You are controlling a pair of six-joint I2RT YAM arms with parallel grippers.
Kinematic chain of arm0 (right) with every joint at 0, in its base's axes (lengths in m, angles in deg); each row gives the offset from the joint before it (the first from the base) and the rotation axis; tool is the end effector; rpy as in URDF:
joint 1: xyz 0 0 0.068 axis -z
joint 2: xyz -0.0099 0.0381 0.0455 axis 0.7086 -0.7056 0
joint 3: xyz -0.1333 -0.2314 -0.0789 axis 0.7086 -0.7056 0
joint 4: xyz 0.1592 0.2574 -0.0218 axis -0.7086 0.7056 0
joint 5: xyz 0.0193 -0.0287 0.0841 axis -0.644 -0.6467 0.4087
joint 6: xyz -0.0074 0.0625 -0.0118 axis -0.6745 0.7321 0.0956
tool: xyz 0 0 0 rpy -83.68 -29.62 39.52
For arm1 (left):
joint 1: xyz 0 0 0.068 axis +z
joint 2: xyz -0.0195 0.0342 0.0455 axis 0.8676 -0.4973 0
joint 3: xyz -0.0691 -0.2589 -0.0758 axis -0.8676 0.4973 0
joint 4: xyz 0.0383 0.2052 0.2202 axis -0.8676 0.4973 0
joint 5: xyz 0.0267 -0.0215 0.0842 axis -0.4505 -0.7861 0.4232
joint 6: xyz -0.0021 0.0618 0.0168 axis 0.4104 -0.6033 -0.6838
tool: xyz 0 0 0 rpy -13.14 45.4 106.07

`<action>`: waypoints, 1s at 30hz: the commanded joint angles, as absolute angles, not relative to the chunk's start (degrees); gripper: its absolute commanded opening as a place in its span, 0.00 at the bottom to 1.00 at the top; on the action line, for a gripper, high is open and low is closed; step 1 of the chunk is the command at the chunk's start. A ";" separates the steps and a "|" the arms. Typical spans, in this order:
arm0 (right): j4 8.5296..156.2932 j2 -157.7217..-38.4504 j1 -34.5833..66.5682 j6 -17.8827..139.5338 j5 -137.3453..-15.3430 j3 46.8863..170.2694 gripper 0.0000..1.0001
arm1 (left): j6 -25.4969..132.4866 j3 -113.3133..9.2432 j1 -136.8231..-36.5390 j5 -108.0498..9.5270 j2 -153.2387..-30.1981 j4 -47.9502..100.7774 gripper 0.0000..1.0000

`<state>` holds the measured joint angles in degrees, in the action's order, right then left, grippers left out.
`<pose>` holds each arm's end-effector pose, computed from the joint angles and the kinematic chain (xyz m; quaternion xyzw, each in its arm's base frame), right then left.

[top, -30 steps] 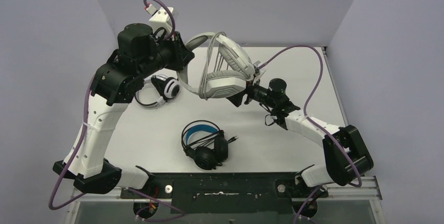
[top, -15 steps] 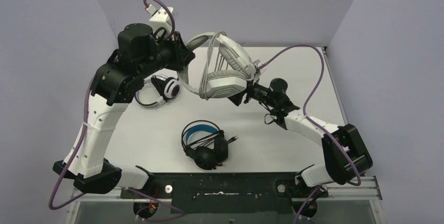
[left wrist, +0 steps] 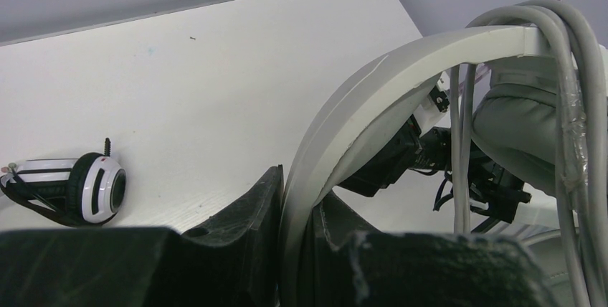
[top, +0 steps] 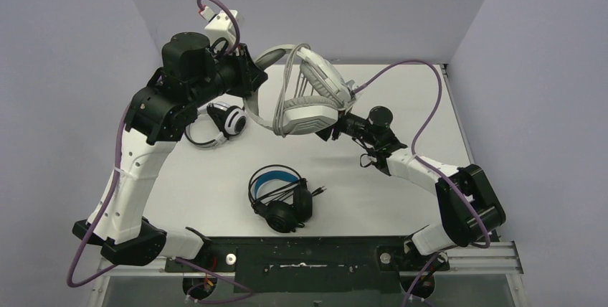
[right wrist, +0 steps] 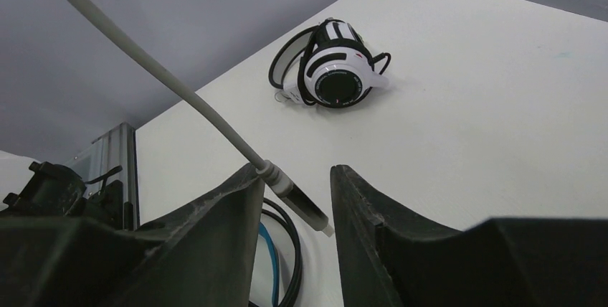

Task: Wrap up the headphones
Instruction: Wrap the headphones cable around the headphones.

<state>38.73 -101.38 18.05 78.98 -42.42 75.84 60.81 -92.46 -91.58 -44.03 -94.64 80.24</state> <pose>0.3067 0.1937 0.2384 -0.2663 0.6470 0.5163 0.4938 0.2450 -0.1525 0.5532 0.1034 0.7994 -0.2706 0.5263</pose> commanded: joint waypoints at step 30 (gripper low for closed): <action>37.55 -102.75 5.69 98.82 -51.24 73.68 0.00 | 69.06 -65.15 -90.77 -1.73 -101.89 33.12 0.00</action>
